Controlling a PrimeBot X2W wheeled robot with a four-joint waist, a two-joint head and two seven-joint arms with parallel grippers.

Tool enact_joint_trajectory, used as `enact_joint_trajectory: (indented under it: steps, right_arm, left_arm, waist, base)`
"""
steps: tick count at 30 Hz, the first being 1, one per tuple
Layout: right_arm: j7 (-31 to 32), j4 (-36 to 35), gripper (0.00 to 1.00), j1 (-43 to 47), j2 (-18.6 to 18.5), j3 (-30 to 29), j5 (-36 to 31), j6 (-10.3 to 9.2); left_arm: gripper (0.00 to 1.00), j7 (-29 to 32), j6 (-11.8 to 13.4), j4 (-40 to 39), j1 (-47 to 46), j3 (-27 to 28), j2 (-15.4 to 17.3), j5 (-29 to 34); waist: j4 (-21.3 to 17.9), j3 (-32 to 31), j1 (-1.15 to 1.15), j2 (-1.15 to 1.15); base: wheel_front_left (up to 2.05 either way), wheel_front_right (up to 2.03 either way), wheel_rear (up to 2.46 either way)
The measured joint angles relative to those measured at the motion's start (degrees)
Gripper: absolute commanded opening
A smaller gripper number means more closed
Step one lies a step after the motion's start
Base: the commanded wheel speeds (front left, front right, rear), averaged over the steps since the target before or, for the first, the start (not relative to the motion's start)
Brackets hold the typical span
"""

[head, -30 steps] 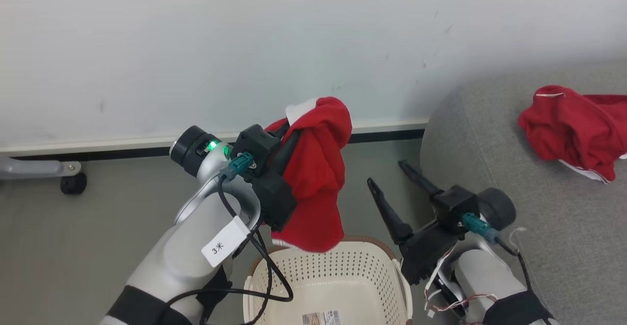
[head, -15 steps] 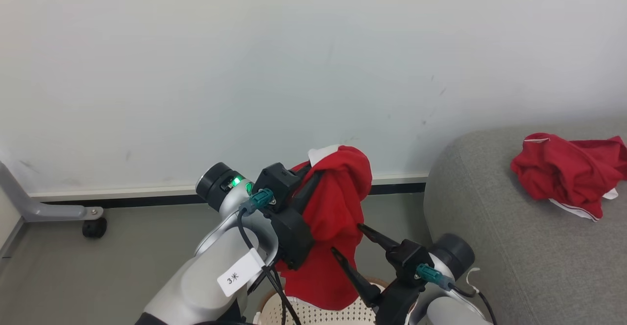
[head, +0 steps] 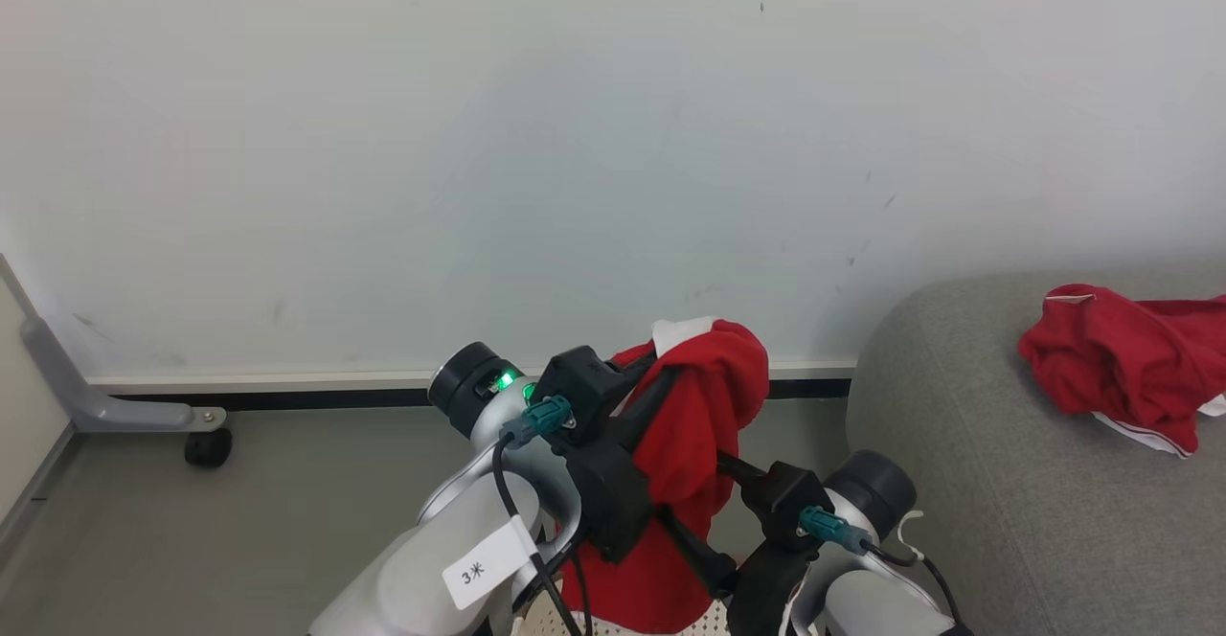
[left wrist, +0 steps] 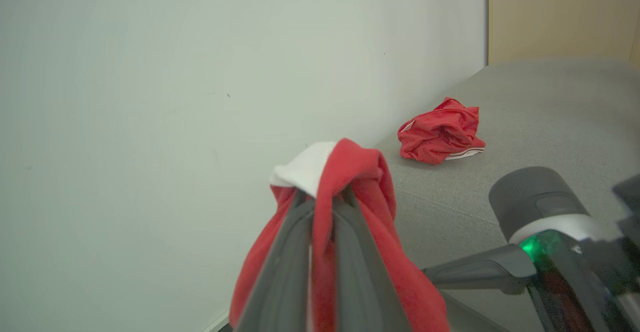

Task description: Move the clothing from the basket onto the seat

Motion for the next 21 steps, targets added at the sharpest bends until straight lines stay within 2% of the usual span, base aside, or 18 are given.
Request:
enact_joint_trajectory:
  steps: [3,4,5,6,12,14,15,17,18,21]
  right_arm:
    - [0.0,1.2,1.0,-1.2,0.0,0.7,0.2,0.0]
    - [0.0,1.5,0.74,-1.6,0.0,0.8,0.4,0.0]
    - [0.0,1.7,0.35,-2.0,0.0,0.8,0.5,0.0]
    - [0.0,1.6,0.02,-2.3,0.0,0.8,0.6,0.0]
    - [0.0,1.2,0.0,-2.5,0.0,1.3,2.2,0.0]
    - [0.0,1.0,0.0,-2.5,0.0,1.7,2.5,0.01]
    - [0.0,0.9,0.0,-2.5,0.0,1.7,2.6,0.01]
    - [0.0,0.6,0.0,-2.5,0.0,1.5,3.3,0.01]
    - [0.0,0.5,0.0,-2.6,0.0,1.3,3.5,0.01]
    - [0.0,0.0,0.0,-2.9,-0.2,0.4,3.8,0.01]
  left_arm:
    - [0.0,0.6,0.0,-1.4,0.1,-0.6,0.0,-0.3]
    - [0.0,0.8,0.0,-1.8,0.2,-0.7,0.0,-0.4]
    - [0.0,1.0,0.0,-2.3,0.4,-0.8,0.0,-0.7]
    - [0.0,1.2,0.0,-2.6,0.5,-0.9,0.0,-1.1]
    - [0.0,2.2,0.0,-3.6,1.3,-0.6,0.3,-3.0]
    - [0.26,2.2,0.0,-3.9,2.2,0.4,1.0,-3.5]
    - [0.26,2.2,0.0,-3.9,2.6,0.8,1.4,-3.6]
    - [0.91,2.3,0.1,-3.9,3.4,1.5,2.2,-3.9]
    - [1.0,2.3,0.1,-3.9,3.8,1.7,2.5,-4.2]
    - [1.0,2.3,0.5,-4.2,5.3,2.7,2.9,-6.2]
  waist:
    - [0.1,0.0,0.0,0.0]
    - [0.2,0.1,0.0,0.0]
    - [0.2,0.1,0.0,0.0]
    - [0.2,0.1,0.0,0.0]
    - [0.1,0.4,0.0,0.0]
    - [-0.1,0.5,0.0,0.0]
    - [-0.3,0.5,0.0,0.0]
    - [-0.8,0.6,0.0,0.0]
    - [-1.0,0.7,0.0,0.0]
    - [-1.8,0.8,0.0,0.0]
  base:
    - [0.0,0.0,0.0]
    - [0.0,0.0,0.0]
    - [0.0,0.0,0.0]
    - [0.0,0.0,0.0]
    - [0.0,0.0,0.0]
    - [0.0,0.0,0.0]
    - [0.0,0.0,0.0]
    - [0.0,0.0,0.0]
    - [0.0,0.0,0.0]
    - [0.0,0.0,0.0]
